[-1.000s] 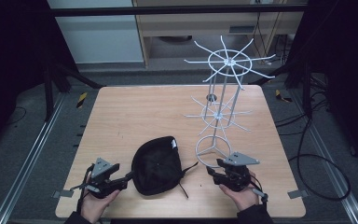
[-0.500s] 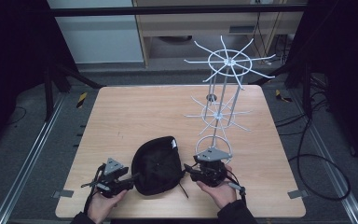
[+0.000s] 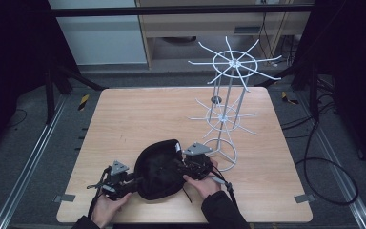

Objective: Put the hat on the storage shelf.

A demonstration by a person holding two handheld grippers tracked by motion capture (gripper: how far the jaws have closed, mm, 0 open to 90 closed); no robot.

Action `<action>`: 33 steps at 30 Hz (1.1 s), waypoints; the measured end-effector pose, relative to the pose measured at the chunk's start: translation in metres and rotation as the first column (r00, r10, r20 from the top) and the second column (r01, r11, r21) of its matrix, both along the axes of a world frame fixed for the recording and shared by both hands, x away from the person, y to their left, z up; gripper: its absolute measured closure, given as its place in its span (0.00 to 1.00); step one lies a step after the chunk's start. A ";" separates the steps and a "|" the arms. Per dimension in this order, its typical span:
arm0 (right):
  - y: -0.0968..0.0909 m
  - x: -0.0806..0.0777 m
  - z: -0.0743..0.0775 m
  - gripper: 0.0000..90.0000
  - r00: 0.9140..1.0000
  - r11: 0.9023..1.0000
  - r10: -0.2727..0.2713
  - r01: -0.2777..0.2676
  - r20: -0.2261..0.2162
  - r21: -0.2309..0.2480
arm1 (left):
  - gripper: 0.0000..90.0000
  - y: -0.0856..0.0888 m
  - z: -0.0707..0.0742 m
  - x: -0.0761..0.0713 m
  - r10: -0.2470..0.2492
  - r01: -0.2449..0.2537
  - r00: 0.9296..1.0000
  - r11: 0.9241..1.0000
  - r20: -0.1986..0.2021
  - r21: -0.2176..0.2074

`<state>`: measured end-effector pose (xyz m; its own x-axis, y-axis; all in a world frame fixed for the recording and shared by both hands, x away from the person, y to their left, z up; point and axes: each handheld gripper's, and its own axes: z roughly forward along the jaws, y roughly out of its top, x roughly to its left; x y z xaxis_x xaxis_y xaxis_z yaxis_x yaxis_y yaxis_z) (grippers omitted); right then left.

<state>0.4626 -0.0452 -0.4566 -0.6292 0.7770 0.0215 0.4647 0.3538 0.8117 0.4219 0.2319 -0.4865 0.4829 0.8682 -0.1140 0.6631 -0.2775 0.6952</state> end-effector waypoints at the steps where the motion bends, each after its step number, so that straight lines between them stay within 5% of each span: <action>1: 0.000 0.000 0.000 0.54 1.000 1.000 0.000 0.000 0.000 0.000 | 0.63 0.000 0.000 0.000 0.001 -0.001 1.000 1.000 -0.003 0.003; 8: 0.008 0.016 -0.012 0.62 0.999 0.999 -0.042 0.041 -0.035 -0.032 | 0.68 -0.005 -0.004 0.003 0.010 -0.010 1.000 1.000 -0.021 0.027; 17: 0.007 0.019 -0.014 0.89 0.995 1.000 -0.023 0.023 -0.101 -0.007 | 0.75 -0.004 -0.003 0.003 0.020 -0.019 0.999 1.000 -0.040 0.023; 24: 0.002 0.000 0.006 0.91 0.996 0.995 0.080 -0.081 0.030 0.059 | 0.84 0.003 0.001 0.004 0.057 -0.057 0.998 0.998 -0.025 -0.005; 33: -0.004 -0.026 0.029 0.91 0.967 0.974 0.203 -0.216 0.153 0.072 | 0.88 0.002 0.006 0.012 0.090 -0.090 0.996 0.996 0.015 -0.027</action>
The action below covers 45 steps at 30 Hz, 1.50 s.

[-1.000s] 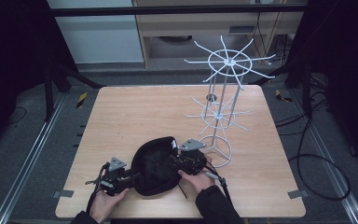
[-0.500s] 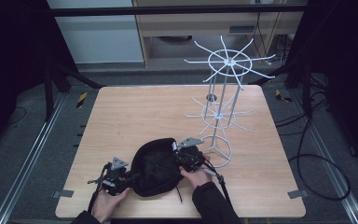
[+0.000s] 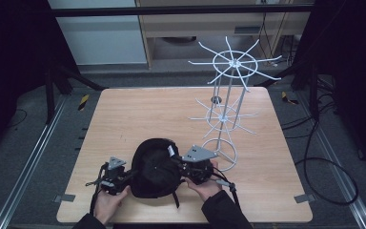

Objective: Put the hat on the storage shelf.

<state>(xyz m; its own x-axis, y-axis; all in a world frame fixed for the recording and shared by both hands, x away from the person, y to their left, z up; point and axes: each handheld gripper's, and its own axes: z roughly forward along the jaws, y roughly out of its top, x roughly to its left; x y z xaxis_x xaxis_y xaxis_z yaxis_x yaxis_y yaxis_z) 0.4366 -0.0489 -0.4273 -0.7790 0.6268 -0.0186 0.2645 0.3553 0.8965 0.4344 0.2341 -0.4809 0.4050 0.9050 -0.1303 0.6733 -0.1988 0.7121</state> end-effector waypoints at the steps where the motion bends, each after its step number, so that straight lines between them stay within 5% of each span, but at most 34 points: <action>1: 0.000 -0.002 0.001 0.91 1.000 1.000 0.008 -0.008 0.004 -0.004 | 0.88 -0.001 0.000 0.001 0.001 -0.001 1.000 1.000 0.004 0.002; 7: -0.007 -0.010 -0.001 0.91 1.000 1.000 0.023 -0.023 -0.007 -0.009 | 0.87 -0.006 -0.002 0.006 -0.019 0.019 1.000 1.000 0.006 0.009; 13: -0.018 -0.015 -0.013 0.91 0.999 1.000 -0.028 0.027 -0.034 -0.010 | 0.73 -0.006 -0.001 0.006 -0.041 0.041 0.999 0.999 0.003 0.000; 20: -0.023 -0.015 -0.020 0.92 0.996 0.997 -0.079 0.078 -0.046 -0.020 | 0.69 0.003 0.022 -0.008 -0.036 0.040 0.997 0.998 0.075 -0.052; 28: -0.019 -0.016 -0.022 0.92 0.998 0.998 -0.059 0.058 -0.037 -0.028 | 0.75 -0.022 0.047 -0.020 -0.130 0.147 0.983 0.980 0.128 -0.136; 34: -0.016 -0.019 -0.020 0.92 0.999 0.999 -0.039 0.038 -0.027 -0.028 | 0.77 -0.043 0.049 -0.011 -0.154 0.175 0.980 0.969 0.122 -0.177; 45: -0.011 -0.020 -0.024 0.92 0.999 0.999 -0.005 0.004 -0.043 -0.038 | 0.63 -0.062 0.054 -0.003 -0.154 0.184 0.978 0.955 0.140 -0.235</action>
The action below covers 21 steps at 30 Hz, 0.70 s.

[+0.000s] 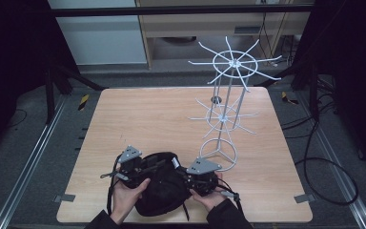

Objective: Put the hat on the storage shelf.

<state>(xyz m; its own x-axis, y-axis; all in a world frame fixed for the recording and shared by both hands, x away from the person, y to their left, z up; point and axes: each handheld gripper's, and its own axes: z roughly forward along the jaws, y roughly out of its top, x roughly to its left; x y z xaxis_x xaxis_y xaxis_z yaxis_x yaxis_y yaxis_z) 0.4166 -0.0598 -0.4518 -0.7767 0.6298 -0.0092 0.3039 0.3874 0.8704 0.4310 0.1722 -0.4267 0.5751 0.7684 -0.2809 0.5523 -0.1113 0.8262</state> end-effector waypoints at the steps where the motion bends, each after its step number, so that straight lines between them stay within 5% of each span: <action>1: 0.001 0.000 -0.001 0.92 1.000 1.000 0.002 -0.002 -0.002 0.000 | 0.63 -0.001 0.000 0.000 -0.003 0.003 1.000 1.000 -0.003 -0.008; 21: 0.020 -0.004 -0.009 0.92 0.998 0.998 0.063 -0.063 -0.005 -0.028 | 0.50 -0.024 -0.005 0.007 0.069 -0.068 0.997 0.997 -0.042 0.025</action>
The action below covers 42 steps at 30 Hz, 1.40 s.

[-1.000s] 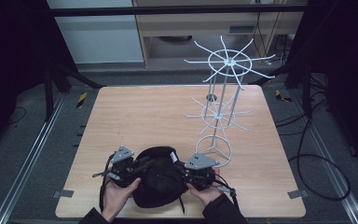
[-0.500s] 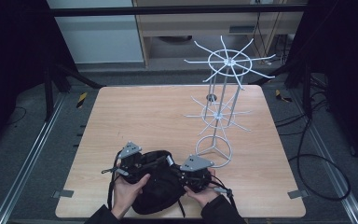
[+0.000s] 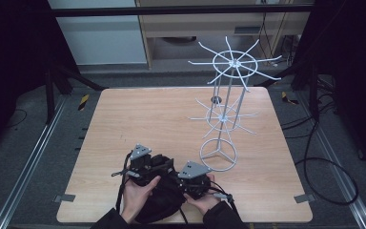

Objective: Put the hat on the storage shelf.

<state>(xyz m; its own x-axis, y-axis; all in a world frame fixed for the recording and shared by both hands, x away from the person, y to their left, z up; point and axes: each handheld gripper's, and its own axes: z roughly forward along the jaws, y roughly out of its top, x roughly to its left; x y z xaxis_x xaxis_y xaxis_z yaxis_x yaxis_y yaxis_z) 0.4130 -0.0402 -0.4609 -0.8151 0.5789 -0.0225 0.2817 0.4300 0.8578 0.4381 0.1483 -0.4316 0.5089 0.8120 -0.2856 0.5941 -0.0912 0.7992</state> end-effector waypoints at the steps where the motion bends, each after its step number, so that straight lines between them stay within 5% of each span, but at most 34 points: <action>1: 0.001 0.000 0.000 0.92 1.000 1.000 0.007 -0.007 -0.002 0.005 | 0.50 -0.001 -0.001 0.000 0.005 -0.005 1.000 1.000 -0.004 0.002; 9: 0.002 0.000 -0.002 0.92 0.999 1.000 0.020 -0.020 -0.027 0.020 | 0.60 -0.002 -0.007 0.003 0.014 -0.013 0.999 1.000 -0.041 0.020; 13: 0.005 0.000 -0.005 0.92 0.999 1.000 0.017 -0.017 -0.039 0.007 | 0.73 -0.003 -0.008 0.003 -0.004 0.005 0.998 1.000 -0.066 0.015; 22: 0.010 0.000 -0.008 0.91 0.998 1.000 0.007 -0.008 -0.062 -0.009 | 0.90 -0.004 -0.010 0.003 -0.038 0.040 0.997 0.999 -0.069 0.028; 25: 0.008 0.000 -0.008 0.86 0.997 1.000 0.020 -0.020 -0.076 0.005 | 0.92 -0.003 -0.010 0.002 -0.041 0.043 0.997 0.999 -0.057 0.021; 33: -0.020 -0.001 0.010 0.62 0.989 0.987 0.070 -0.049 -0.133 0.155 | 0.94 0.007 0.002 0.000 -0.045 0.045 0.999 0.999 -0.007 -0.001; 37: -0.043 -0.002 0.028 0.60 0.995 0.977 0.032 -0.012 -0.092 0.212 | 0.94 0.013 0.011 -0.003 -0.044 0.045 0.998 0.999 0.037 -0.017; 42: -0.058 0.005 0.032 0.58 0.996 0.977 -0.039 0.054 -0.077 0.206 | 0.94 0.016 0.030 -0.012 -0.067 0.070 0.992 0.997 0.111 -0.024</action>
<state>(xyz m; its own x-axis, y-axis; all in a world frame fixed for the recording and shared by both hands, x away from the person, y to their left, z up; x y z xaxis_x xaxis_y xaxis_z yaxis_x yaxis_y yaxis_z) 0.4177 -0.0984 -0.4290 -0.7823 0.6020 0.1603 0.3618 0.2296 0.9035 0.4262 0.1647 -0.4018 0.5929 0.7665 -0.2469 0.4955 -0.1055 0.8622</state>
